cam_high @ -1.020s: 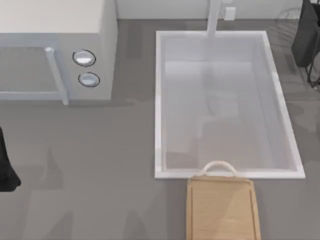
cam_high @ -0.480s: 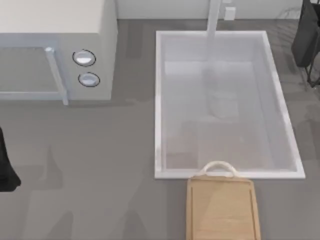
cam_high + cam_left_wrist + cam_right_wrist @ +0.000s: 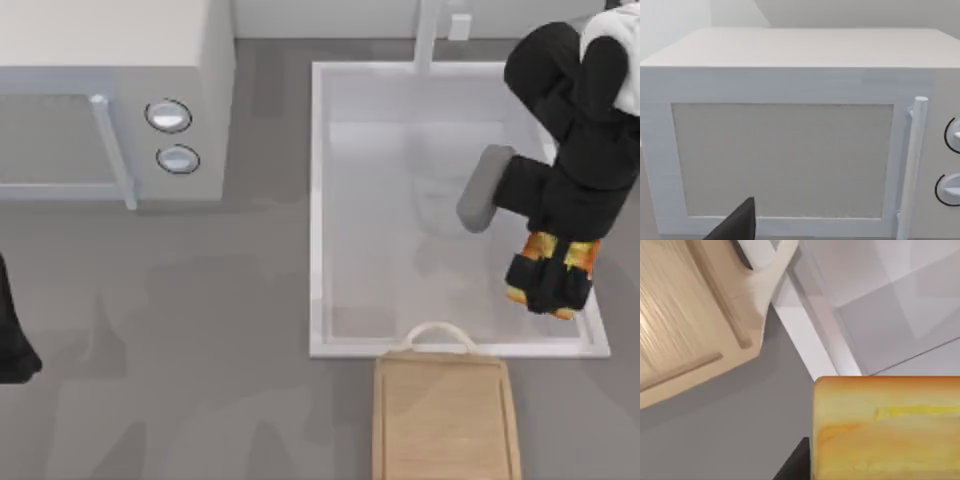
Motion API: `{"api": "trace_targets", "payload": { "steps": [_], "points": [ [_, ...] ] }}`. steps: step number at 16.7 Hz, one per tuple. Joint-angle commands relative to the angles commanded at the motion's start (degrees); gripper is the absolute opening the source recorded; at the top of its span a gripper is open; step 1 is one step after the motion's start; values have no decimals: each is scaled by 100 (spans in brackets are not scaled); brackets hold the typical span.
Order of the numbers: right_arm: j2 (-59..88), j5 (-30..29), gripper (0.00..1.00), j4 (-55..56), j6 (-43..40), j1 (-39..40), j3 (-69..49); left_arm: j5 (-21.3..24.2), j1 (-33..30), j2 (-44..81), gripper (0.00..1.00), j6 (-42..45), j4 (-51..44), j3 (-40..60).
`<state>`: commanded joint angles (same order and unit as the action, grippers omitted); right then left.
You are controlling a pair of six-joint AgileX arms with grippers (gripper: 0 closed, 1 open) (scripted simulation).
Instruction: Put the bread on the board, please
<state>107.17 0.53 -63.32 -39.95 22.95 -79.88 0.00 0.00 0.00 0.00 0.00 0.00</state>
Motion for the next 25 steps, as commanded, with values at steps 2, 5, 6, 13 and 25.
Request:
{"api": "trace_targets", "payload": {
  "steps": [2, 5, 6, 13, 25],
  "points": [
    [-155, 11, 0, 140, -187, 876, 311, 0, 0, 0, 100, 0, 0, 0],
    [-384, 8, 0, 341, -403, 1774, 685, 0, 0, 0, 100, 0, 0, 0],
    [-446, 3, 0, 393, -451, 1956, 773, 0, 0, 0, 100, 0, 0, 0],
    [-487, 0, 0, 441, -480, 2117, 855, 0, 0, 0, 100, 0, 0, 0],
    [-275, 4, 0, 1248, -483, 2146, 1327, 0, 0, 0, 100, 0, 0, 0]
  ]
}}
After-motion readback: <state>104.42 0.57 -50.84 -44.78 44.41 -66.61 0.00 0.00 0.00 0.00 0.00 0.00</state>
